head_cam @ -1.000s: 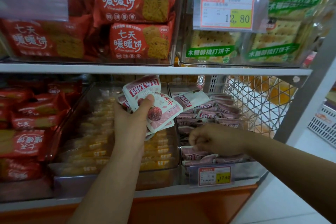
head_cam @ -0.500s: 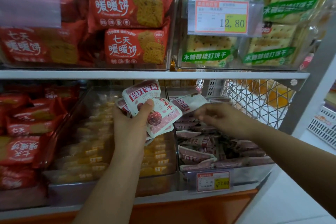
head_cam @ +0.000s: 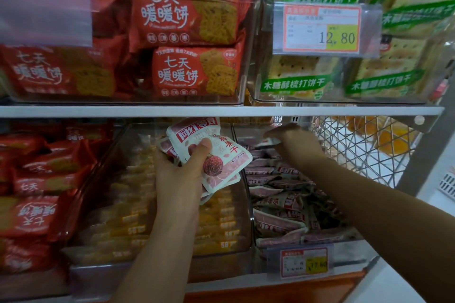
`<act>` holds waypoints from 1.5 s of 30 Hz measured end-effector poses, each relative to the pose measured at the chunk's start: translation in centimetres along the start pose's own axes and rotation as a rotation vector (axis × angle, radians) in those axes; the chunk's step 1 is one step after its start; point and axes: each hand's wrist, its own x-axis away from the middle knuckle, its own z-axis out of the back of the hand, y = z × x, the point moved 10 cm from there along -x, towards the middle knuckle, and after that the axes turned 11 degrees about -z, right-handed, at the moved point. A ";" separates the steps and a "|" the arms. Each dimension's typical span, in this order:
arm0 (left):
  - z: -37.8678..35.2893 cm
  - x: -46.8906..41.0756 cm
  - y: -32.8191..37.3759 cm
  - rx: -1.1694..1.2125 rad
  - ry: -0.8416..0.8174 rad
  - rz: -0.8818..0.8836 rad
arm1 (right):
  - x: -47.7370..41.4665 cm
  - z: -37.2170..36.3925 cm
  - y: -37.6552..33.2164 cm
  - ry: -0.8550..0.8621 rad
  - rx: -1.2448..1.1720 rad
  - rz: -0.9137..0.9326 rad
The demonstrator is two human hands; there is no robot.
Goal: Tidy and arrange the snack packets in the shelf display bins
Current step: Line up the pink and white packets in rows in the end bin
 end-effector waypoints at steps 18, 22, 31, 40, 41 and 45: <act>-0.3 0.4 -0.9 -0.028 -0.015 -0.007 | 8.7 1.1 -0.5 -0.638 -0.182 0.234; -0.3 0.6 -0.8 -0.021 0.000 -0.012 | 10.3 -0.5 -1.3 -0.639 0.043 0.326; -0.9 1.0 0.4 -0.031 -0.059 -0.099 | 6.0 0.7 -0.1 -0.327 0.053 0.143; -7.6 2.9 1.6 -0.329 -0.397 -0.371 | 4.1 -0.6 2.9 -0.402 -0.189 -0.062; -8.9 3.2 1.4 -0.380 -0.466 -0.377 | 4.1 -0.6 3.1 -0.407 -0.218 -0.063; -13.7 4.4 -0.8 -0.659 -0.791 -0.335 | 4.0 -0.7 3.7 -0.491 -0.366 -0.057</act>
